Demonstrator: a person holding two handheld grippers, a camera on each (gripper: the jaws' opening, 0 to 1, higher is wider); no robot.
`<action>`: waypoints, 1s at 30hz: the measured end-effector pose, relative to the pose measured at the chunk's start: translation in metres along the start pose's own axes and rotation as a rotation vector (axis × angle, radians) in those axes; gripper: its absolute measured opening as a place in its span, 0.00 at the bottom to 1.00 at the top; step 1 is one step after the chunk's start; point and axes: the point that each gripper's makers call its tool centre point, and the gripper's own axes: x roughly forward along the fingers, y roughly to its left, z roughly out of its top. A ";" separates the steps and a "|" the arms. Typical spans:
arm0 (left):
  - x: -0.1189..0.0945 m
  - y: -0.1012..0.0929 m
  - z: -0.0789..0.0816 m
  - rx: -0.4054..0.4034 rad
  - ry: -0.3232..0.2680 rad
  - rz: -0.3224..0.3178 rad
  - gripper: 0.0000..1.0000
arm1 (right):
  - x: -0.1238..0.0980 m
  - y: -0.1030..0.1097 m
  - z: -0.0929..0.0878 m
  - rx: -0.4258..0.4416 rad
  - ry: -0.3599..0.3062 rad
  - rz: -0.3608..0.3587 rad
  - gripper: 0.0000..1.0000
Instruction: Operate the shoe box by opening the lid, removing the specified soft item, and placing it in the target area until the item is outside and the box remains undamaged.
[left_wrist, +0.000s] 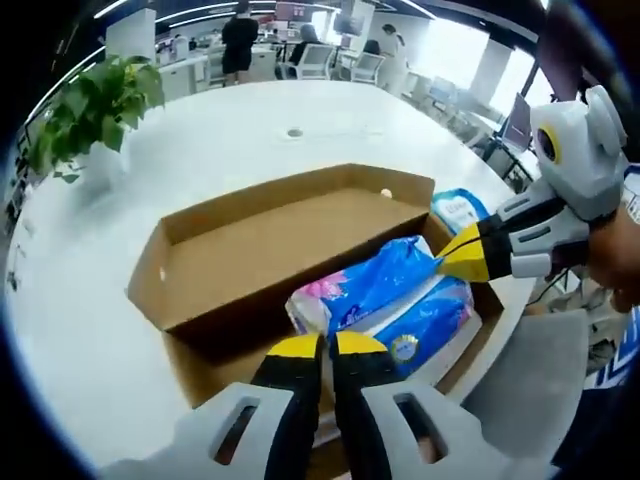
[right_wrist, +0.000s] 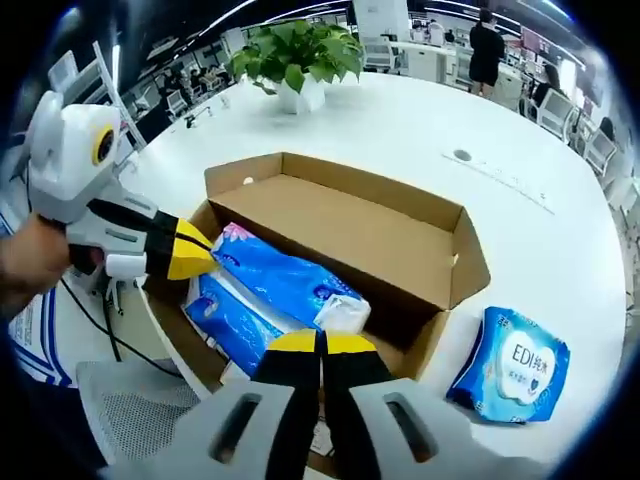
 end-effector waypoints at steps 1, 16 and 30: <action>-0.002 -0.001 0.002 0.005 -0.003 -0.001 0.00 | -0.003 0.000 0.002 -0.001 -0.003 0.000 0.00; -0.019 -0.023 0.016 0.060 -0.019 -0.027 0.00 | -0.034 -0.002 0.005 -0.015 -0.035 -0.028 0.00; -0.009 -0.071 0.040 0.125 -0.021 -0.072 0.00 | -0.070 -0.040 -0.011 0.022 -0.056 -0.067 0.00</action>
